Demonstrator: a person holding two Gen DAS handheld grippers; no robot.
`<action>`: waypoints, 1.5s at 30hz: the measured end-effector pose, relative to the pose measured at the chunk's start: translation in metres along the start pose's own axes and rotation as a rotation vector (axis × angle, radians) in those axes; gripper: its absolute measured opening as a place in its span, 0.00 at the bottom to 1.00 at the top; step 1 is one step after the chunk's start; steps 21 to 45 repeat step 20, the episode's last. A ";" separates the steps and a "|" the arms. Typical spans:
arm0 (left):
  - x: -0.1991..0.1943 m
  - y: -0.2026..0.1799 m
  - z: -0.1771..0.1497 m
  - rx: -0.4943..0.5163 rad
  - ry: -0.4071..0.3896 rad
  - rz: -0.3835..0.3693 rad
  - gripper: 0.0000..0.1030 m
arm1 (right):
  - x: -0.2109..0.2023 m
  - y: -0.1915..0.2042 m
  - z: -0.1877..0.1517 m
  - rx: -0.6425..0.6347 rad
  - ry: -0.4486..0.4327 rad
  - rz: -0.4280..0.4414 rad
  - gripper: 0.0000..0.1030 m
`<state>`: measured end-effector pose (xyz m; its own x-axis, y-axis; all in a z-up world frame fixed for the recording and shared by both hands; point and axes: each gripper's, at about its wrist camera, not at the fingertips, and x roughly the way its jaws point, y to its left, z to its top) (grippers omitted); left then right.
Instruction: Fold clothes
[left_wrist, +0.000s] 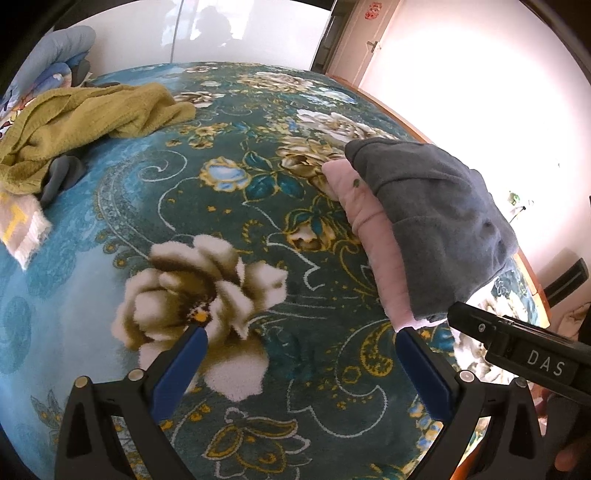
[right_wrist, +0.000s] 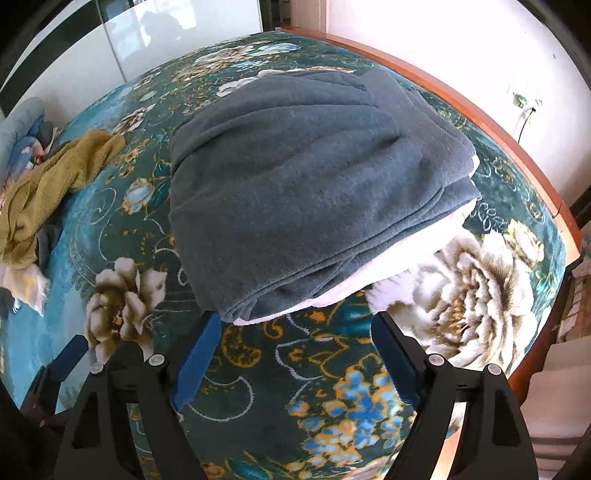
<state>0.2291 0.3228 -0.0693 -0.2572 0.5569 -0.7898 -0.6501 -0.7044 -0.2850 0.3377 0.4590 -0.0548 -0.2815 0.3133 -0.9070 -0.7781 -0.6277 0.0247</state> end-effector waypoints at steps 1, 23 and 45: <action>0.001 0.000 0.000 0.002 0.003 0.002 1.00 | 0.000 0.000 0.000 -0.004 0.000 -0.004 0.82; 0.004 0.002 -0.006 -0.003 0.025 -0.015 1.00 | 0.007 -0.001 -0.005 -0.017 0.026 0.004 0.82; 0.004 0.002 -0.006 -0.003 0.025 -0.015 1.00 | 0.007 -0.001 -0.005 -0.017 0.026 0.004 0.82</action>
